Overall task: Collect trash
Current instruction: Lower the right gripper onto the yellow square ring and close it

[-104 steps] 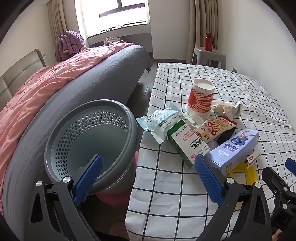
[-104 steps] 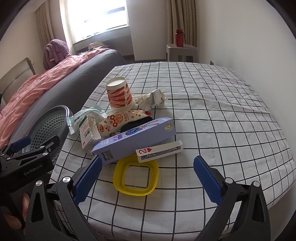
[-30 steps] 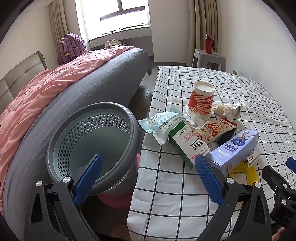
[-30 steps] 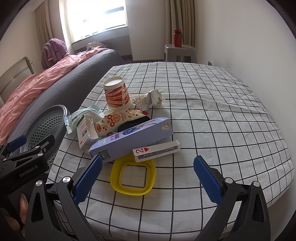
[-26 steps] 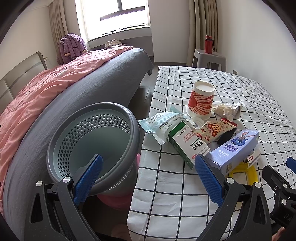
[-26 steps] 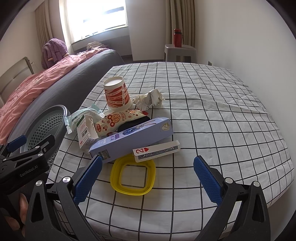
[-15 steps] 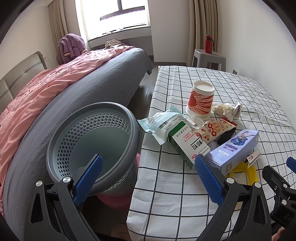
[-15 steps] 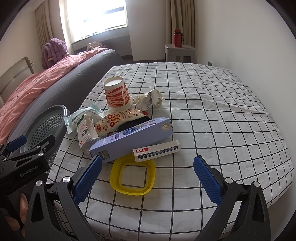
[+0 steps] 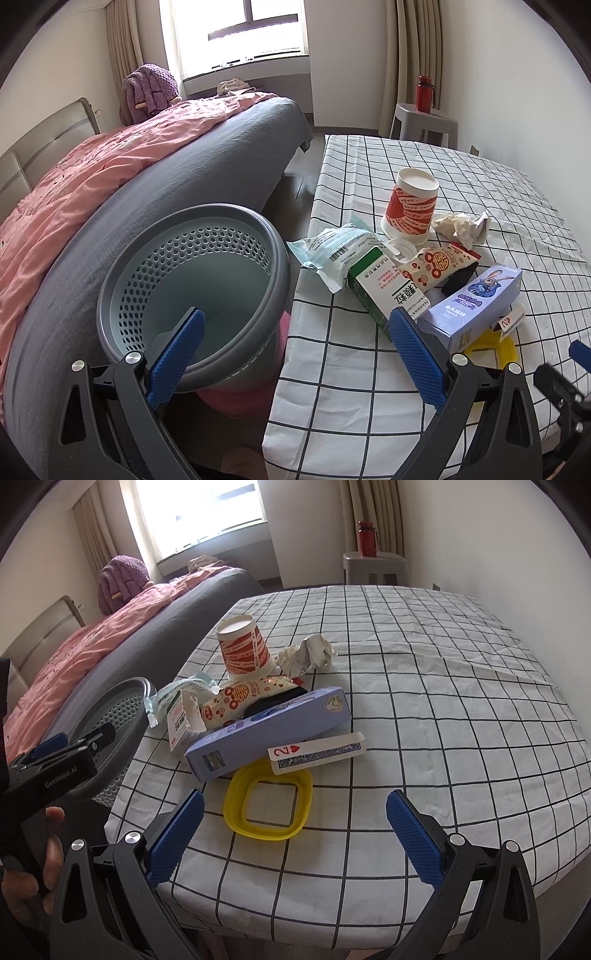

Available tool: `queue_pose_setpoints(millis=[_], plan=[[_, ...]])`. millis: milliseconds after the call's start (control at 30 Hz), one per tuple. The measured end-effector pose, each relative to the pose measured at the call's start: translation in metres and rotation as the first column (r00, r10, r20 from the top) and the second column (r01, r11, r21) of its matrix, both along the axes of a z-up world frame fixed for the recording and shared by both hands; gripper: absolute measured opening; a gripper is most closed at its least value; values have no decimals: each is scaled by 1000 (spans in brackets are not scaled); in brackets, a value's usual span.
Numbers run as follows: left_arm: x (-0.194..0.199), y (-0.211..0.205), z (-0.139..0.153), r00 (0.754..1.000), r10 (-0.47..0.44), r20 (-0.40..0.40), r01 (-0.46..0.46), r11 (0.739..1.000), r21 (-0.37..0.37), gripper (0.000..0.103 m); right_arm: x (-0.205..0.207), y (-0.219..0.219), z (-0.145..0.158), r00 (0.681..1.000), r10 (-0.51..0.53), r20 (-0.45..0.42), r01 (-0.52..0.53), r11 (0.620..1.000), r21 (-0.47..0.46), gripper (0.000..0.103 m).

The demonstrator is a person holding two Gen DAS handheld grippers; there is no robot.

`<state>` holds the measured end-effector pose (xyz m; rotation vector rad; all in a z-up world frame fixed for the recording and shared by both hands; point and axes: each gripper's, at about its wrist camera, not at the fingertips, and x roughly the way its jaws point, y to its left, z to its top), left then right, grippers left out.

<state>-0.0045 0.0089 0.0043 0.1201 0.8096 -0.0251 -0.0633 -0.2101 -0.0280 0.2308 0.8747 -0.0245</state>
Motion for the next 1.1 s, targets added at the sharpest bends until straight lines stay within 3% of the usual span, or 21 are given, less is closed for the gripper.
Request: queue_pose_setpoints(millis=[267,600,733,967,1100], plan=[[1,2,-5,999,-37,-19,37,998,43,95,9,10,-26,997,31,-74,-32,999,-1,96],[10,15,-17,996,-36,-79,37,999,8,95,31,30,-44,990,39,-134,-48,997,-66,96],[10,17,-18,995,-40,-86,39,999,-12,95,40,35,-50,987,28,-161,-42,996,-79,88],[12,20,-21,996,-32,-88,30,999,-22,95,47,48,-54,986,31,-165,-57,986,-159,84],[11,21,-22,995,-36,-89,34,999,-22,95,47,51,-52,987,49,-155,-74,984,-165,71]])
